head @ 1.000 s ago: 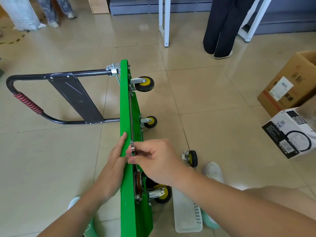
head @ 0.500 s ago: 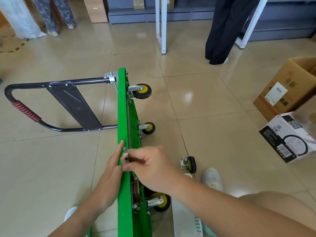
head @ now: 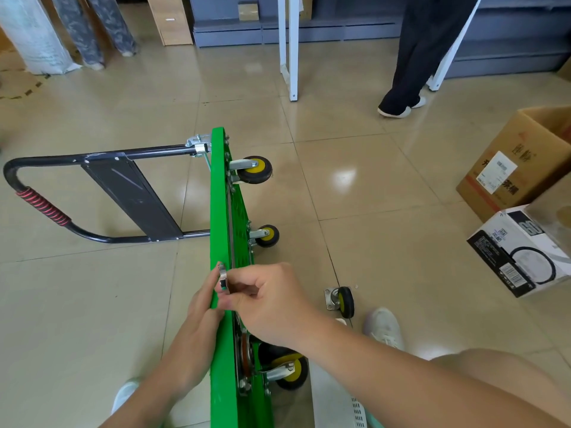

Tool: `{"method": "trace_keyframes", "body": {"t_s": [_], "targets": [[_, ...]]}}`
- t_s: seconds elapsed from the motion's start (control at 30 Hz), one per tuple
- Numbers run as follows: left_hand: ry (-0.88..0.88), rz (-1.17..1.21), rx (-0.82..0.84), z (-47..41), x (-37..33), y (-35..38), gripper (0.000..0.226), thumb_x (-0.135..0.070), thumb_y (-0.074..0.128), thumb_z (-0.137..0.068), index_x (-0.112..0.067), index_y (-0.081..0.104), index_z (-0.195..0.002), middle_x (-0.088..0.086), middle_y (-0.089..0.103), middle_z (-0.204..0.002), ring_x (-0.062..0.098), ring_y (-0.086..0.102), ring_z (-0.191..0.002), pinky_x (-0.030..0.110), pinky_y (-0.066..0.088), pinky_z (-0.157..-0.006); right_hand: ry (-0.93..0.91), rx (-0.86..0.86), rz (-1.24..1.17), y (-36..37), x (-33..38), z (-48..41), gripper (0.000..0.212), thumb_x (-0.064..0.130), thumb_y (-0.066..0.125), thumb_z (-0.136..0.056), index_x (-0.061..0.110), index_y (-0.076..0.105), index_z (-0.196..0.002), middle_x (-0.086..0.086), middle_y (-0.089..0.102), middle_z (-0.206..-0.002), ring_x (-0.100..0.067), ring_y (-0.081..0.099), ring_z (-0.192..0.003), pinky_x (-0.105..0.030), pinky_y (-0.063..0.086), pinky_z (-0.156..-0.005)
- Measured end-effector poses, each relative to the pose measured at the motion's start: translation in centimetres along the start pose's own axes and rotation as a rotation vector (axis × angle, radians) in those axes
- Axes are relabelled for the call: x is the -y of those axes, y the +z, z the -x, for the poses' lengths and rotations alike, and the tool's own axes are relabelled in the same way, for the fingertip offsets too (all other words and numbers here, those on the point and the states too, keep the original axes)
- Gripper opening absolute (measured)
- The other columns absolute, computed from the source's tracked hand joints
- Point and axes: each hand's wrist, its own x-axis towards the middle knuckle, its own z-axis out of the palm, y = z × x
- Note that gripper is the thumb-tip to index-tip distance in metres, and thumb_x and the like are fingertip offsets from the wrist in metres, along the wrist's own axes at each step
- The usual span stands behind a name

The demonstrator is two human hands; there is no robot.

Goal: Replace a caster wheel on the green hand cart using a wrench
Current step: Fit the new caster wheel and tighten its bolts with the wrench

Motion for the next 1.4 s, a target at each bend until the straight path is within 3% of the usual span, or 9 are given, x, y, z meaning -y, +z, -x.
{"method": "trace_keyframes", "body": {"t_s": [0.13,0.23,0.3,0.53,0.77,0.87,1.03,1.2,1.4], "targets": [[-0.033,-0.001,0.012,-0.3,0.7,-0.2,0.061,-0.058,0.038,-0.09,-0.061,0.032,-0.15,-0.021,0.042,-0.157,-0.001,0.038,-0.146,0.045,0.031,-0.125,0.02,0.031,-0.016,-0.2,-0.1,-0.1,0.025,0.008,0.077,-0.085,0.01,0.077,-0.109,0.001,0.079,-0.101,-0.008,0.073,-0.098,-0.03,0.055,-0.1],[-0.059,0.032,0.021,-0.5,1.0,-0.4,0.056,-0.045,0.042,-0.09,-0.052,0.043,-0.145,-0.009,0.051,-0.149,0.012,0.049,-0.141,0.057,0.037,-0.12,0.04,0.04,-0.039,-0.4,0.0,-0.2,0.022,0.005,0.077,-0.085,0.006,0.077,-0.107,0.019,0.075,-0.086,0.005,0.071,-0.089,-0.015,0.053,-0.092],[-0.052,0.031,0.025,-0.4,1.1,-0.4,0.057,-0.042,0.042,-0.09,-0.05,0.044,-0.146,-0.01,0.051,-0.15,0.011,0.048,-0.141,0.056,0.037,-0.119,0.05,0.048,-0.034,-0.6,0.0,-0.4,0.021,0.005,0.077,-0.086,0.006,0.078,-0.106,0.026,0.071,-0.079,0.008,0.069,-0.086,-0.011,0.052,-0.088],[-0.051,0.053,0.015,0.1,0.6,-0.2,0.066,-0.059,0.044,-0.085,-0.052,0.039,-0.151,-0.021,0.044,-0.157,0.003,0.04,-0.147,0.049,0.035,-0.122,0.086,0.044,-0.015,-0.7,0.6,-1.4,0.014,0.007,0.076,-0.086,0.01,0.08,-0.099,0.016,0.075,-0.084,-0.001,0.072,-0.088,-0.021,0.056,-0.091],[-0.028,0.024,-0.004,0.6,-0.7,-0.2,0.061,-0.047,0.04,-0.091,-0.056,0.036,-0.151,-0.028,0.04,-0.157,-0.004,0.036,-0.146,0.037,0.035,-0.121,0.188,0.066,0.003,-1.0,0.8,-2.9,0.015,0.014,0.073,-0.09,0.028,0.077,-0.088,0.011,0.075,-0.074,-0.002,0.072,-0.076,-0.016,0.054,-0.07],[-0.016,0.006,-0.012,0.7,-1.1,-0.1,0.058,-0.042,0.039,-0.097,-0.055,0.033,-0.153,-0.028,0.036,-0.159,-0.005,0.033,-0.147,0.03,0.034,-0.118,0.229,0.063,0.008,-0.8,1.0,-3.3,0.017,0.017,0.072,-0.091,0.032,0.075,-0.083,0.007,0.076,-0.074,-0.003,0.072,-0.077,-0.02,0.053,-0.073],[-0.018,-0.046,-0.003,0.8,-1.1,-0.1,0.058,-0.019,0.038,-0.11,-0.053,0.027,-0.156,-0.028,0.03,-0.162,-0.004,0.028,-0.15,0.026,0.031,-0.117,0.277,0.045,0.015,-0.6,1.2,-3.8,0.013,0.022,0.071,-0.093,0.031,0.075,-0.084,0.002,0.077,-0.078,-0.01,0.074,-0.078,-0.031,0.057,-0.075],[0.003,-0.061,0.006,0.8,-1.0,-0.2,0.06,-0.021,0.037,-0.109,-0.055,0.023,-0.156,-0.034,0.026,-0.161,-0.012,0.025,-0.148,0.009,0.033,-0.103,0.339,0.009,-0.072,-0.6,1.3,-4.0,0.007,0.016,0.073,-0.092,0.018,0.077,-0.098,0.003,0.078,-0.078,-0.009,0.075,-0.074,-0.02,0.056,-0.062],[0.035,-0.11,0.048,0.5,-0.9,-0.3,0.064,-0.02,0.034,-0.108,-0.06,0.015,-0.155,-0.044,0.017,-0.154,-0.03,0.019,-0.137,-0.009,0.02,-0.098,0.271,-0.067,-0.019,-0.4,1.0,-3.9,0.017,0.018,0.076,-0.089,0.034,0.075,-0.083,0.006,0.078,-0.078,-0.01,0.075,-0.079,-0.031,0.062,-0.076]]}}
